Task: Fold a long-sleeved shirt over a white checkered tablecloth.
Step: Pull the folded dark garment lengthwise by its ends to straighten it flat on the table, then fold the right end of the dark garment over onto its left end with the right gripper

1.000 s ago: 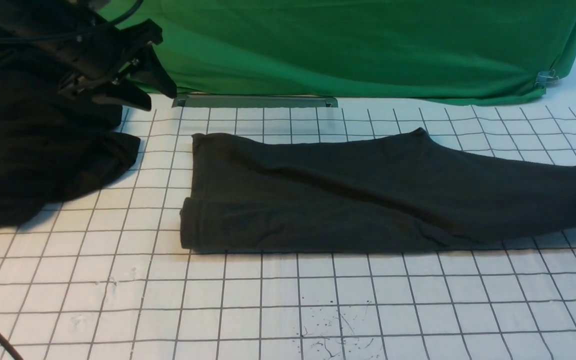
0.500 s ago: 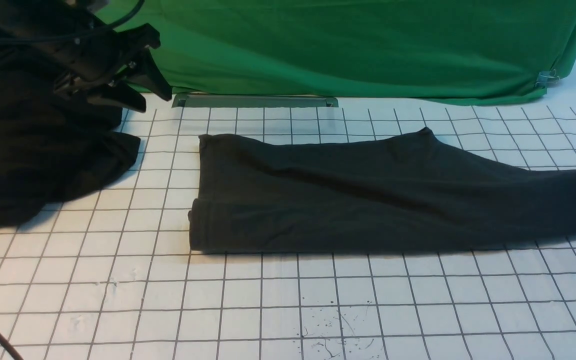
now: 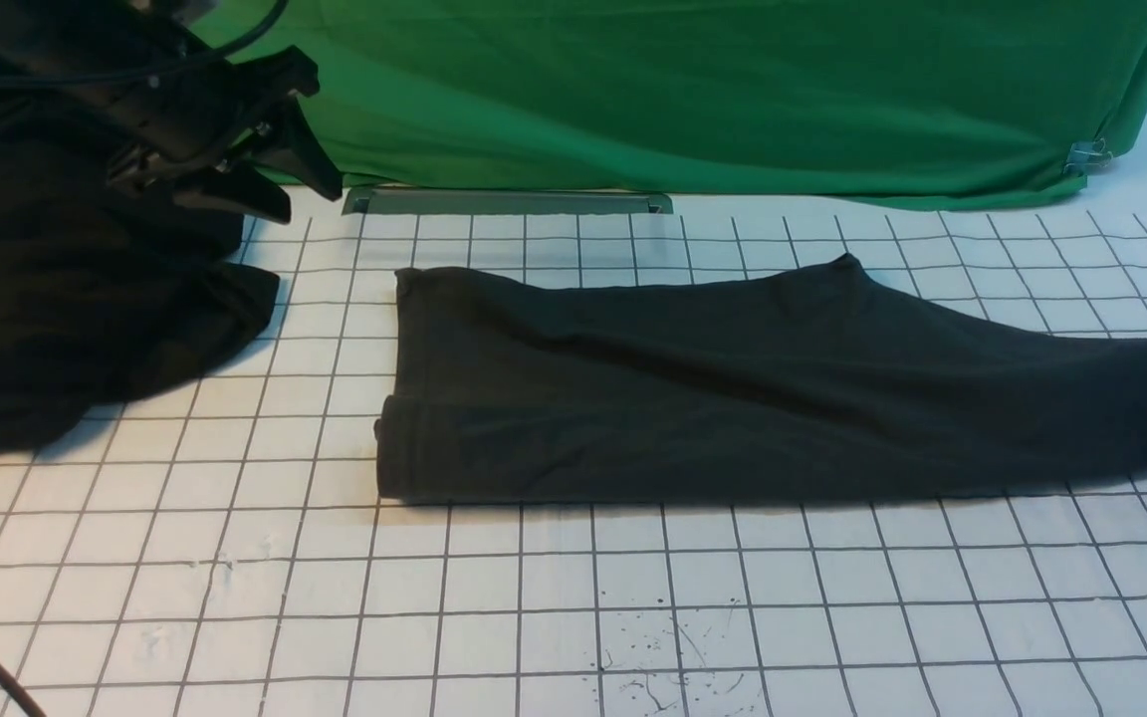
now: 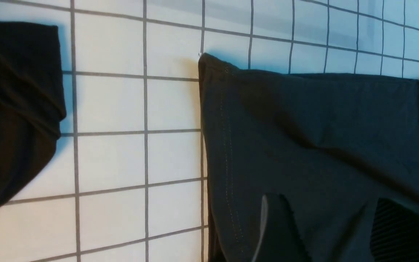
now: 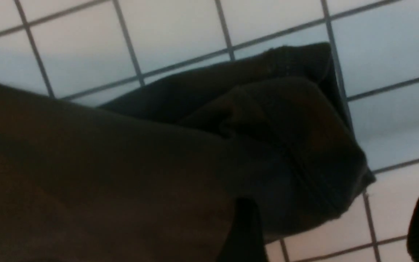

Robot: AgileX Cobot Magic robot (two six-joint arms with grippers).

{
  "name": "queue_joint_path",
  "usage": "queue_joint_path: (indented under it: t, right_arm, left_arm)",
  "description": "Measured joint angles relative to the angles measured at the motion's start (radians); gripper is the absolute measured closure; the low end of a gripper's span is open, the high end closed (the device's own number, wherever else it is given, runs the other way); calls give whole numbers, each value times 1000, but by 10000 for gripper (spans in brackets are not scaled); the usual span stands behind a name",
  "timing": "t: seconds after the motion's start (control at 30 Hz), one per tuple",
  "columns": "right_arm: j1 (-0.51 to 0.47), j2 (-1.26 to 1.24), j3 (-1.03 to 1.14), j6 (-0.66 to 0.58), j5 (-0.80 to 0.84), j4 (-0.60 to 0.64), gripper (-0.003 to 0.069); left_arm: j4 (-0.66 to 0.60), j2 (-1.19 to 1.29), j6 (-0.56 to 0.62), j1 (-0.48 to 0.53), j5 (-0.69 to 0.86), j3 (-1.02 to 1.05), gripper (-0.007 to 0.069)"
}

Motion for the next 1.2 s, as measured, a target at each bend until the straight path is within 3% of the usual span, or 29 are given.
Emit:
queue_joint_path:
  t: [0.23, 0.33, 0.47, 0.5, 0.57, 0.73, 0.93, 1.03, 1.2]
  right_arm:
    - [11, 86, 1, -3, -115, 3, 127]
    - [18, 105, 2, -8, -125, 9, 176]
    - [29, 106, 2, -29, -124, 32, 380]
    - [33, 108, 1, -37, -114, 48, 526]
    - [32, 106, 1, -45, -106, 55, 605]
    - [24, 80, 1, -52, -74, 22, 634]
    - [-16, 3, 2, -39, -44, -30, 636]
    - [-40, -42, 2, -25, -21, -49, 636]
    - [-42, -63, 2, -22, 36, -52, 636]
  left_arm:
    - [1, 6, 0, 0, -3, 0, 284]
    - [1, 6, 0, 0, -3, 0, 284]
    - [1, 6, 0, 0, -3, 0, 284]
    - [1, 6, 0, 0, 5, 0, 284]
    - [0, 6, 1, 0, 35, 0, 285]
    - [-32, 1, 42, 1, 94, 1, 335]
    - [-77, -67, 61, -21, 93, 82, 511]
    - [-92, -110, 114, -106, 95, 167, 610]
    - [-74, -97, 160, -258, -10, 259, 625]
